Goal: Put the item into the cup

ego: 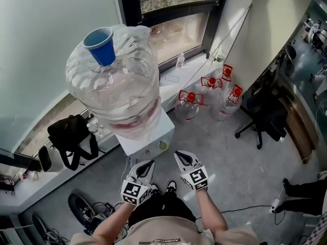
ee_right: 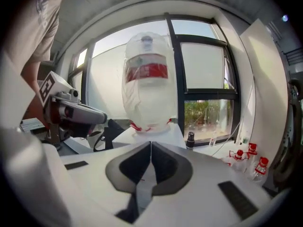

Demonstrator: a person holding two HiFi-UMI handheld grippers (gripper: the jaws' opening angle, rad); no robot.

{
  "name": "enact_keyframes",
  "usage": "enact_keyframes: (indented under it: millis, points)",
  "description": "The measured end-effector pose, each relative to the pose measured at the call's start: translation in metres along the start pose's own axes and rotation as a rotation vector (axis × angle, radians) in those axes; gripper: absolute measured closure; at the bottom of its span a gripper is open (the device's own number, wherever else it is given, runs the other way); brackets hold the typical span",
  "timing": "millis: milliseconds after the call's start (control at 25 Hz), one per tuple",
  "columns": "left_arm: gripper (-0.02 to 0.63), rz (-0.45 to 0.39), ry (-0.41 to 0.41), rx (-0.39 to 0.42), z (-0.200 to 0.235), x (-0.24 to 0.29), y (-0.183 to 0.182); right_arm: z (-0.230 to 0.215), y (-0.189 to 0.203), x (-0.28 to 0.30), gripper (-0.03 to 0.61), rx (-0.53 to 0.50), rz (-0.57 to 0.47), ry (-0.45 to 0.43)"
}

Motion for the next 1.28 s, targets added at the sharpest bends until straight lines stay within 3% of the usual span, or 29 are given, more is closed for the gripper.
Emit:
enact_keyframes:
  millis: [320, 800, 1280]
  points:
    - [0.606, -0.055, -0.023, 0.016, -0.007, -0.029, -0.052, 0.032, -0.067, -0.043, 0.566, 0.047, -0.072, -0.011]
    - [0.606, -0.187, 0.003, 0.095, -0.027, -0.045, -0.132, 0.039, -0.179, -0.086, 0.566, -0.023, -0.263, 0.015]
    - [0.606, -0.241, -0.036, 0.133, -0.004, -0.059, -0.174, 0.047, -0.217, -0.090, 0.566, -0.080, -0.319, 0.018]
Point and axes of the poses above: the fingertips, and each gripper's own axes: x forward along the fingers, z to its left, y out of its underside, the point moved 3 cm from there along -x, backward along the fingers, and after that the axes turned 2 degrees about -z, right-handed, at the moved point
